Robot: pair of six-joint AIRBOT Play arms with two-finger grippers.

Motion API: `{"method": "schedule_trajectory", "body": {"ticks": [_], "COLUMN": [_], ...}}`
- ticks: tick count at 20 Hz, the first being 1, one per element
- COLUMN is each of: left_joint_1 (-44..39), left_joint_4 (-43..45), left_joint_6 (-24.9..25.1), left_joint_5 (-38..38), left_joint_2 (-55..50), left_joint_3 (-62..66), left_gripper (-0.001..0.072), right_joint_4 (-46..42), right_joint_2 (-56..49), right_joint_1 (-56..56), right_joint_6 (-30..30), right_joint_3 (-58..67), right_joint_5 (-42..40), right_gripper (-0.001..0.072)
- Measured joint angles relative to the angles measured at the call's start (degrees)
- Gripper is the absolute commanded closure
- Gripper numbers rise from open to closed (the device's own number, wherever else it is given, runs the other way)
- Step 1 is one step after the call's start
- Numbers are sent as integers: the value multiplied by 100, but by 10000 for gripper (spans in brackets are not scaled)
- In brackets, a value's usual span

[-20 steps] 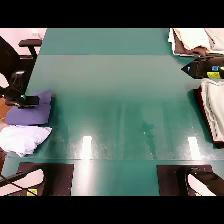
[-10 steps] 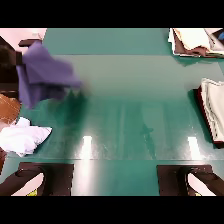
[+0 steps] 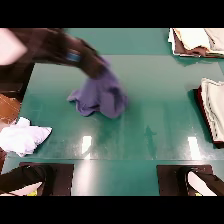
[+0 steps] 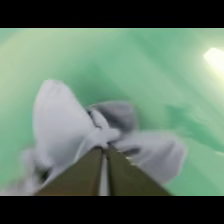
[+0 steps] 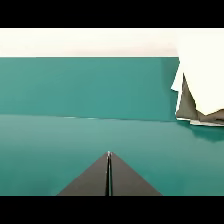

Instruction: Fold the shirts.

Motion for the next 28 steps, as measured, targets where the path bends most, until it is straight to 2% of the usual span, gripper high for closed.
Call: {"method": "schedule_trajectory", "body": {"ticks": [3, 5, 7, 11, 15, 19, 23, 28], "left_joint_1": [-345, -225, 192, 1449, 2483, 3091, 3305, 3263], "left_joint_4": [-688, -925, -1049, -1169, -1211, -1244, -1384, -2140], "left_joint_6": [4, 2, 2, -46, -68, -31, 2, 92], "left_joint_5": [461, 577, 407, -426, -863, -949, -363, 789], "left_joint_2": [-708, -914, -962, -992, -1003, -927, -444, -282], "left_joint_3": [15, 26, 28, -210, -1084, -2240, -3580, -4675], "left_gripper": [121, 121, 122, 121, 121, 121, 121, 122], "right_joint_4": [2, 2, 2, 2, 2, 2, 2, 2], "right_joint_2": [-2, 0, 0, 0, 0, -2, -9, -13], "right_joint_1": [-37, -50, -55, -57, -57, -57, -57, -57], "right_joint_6": [0, 0, 0, 0, -2, -2, 0, 0], "right_joint_3": [31, 37, 44, 44, 37, 37, 37, 37], "right_joint_5": [179, 304, 402, 575, 654, 695, 726, 748], "right_gripper": [695, 695, 696, 695, 695, 695, 695, 695]}}
